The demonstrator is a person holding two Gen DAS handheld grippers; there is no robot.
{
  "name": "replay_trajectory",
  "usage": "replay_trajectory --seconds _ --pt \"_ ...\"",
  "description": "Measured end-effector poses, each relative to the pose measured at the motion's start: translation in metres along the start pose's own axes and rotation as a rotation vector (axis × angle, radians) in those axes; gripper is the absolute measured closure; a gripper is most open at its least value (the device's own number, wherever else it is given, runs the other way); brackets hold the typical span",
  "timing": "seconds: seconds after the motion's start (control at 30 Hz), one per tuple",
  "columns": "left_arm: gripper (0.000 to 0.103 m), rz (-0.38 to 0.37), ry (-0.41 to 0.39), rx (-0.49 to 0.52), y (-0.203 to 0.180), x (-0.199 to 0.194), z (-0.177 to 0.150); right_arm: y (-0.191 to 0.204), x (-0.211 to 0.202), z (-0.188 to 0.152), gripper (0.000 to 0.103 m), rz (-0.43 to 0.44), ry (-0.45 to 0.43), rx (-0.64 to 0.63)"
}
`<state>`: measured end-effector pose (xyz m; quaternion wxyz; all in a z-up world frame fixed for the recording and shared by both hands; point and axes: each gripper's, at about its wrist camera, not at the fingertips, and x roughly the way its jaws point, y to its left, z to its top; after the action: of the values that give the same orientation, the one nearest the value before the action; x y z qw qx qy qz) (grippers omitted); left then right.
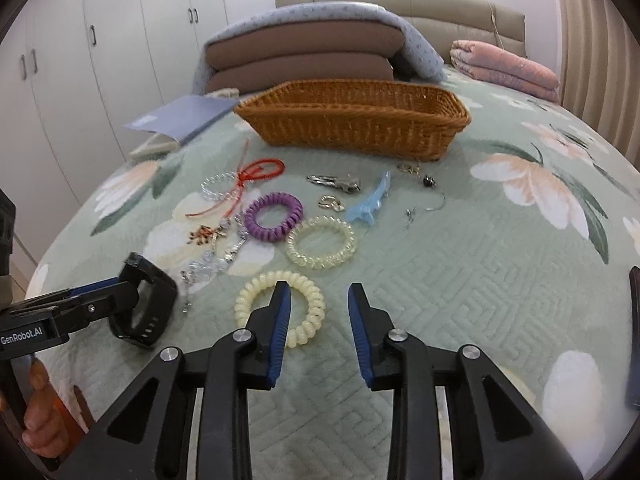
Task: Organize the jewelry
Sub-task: 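Grasp the black watch with the left tool while the right tool grasps the cream coil hair tie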
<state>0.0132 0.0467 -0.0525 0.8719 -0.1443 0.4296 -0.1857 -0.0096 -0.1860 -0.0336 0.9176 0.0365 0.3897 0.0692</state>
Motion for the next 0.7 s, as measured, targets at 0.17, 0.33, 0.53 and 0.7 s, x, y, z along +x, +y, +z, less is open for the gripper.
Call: replay_trajectory --seconds 0.17,0.33,0.53,0.7 --pt "0.061 0.029 0.01 -0.013 0.0 0.003 0.004 0.001 0.016 0.004 0.069 0.01 0.059 0.005" --pt "0.062 0.094 0.04 0.009 -0.009 0.01 0.007 0.014 0.026 0.005 0.07 -0.055 0.082 -0.05" --pt "0.081 0.257 0.027 0.106 -0.024 0.018 0.003 0.024 0.027 0.0 0.074 -0.1 0.057 -0.106" --pt "0.091 0.25 -0.014 0.104 -0.021 0.013 0.001 0.03 0.025 -0.002 0.088 -0.109 0.034 -0.135"
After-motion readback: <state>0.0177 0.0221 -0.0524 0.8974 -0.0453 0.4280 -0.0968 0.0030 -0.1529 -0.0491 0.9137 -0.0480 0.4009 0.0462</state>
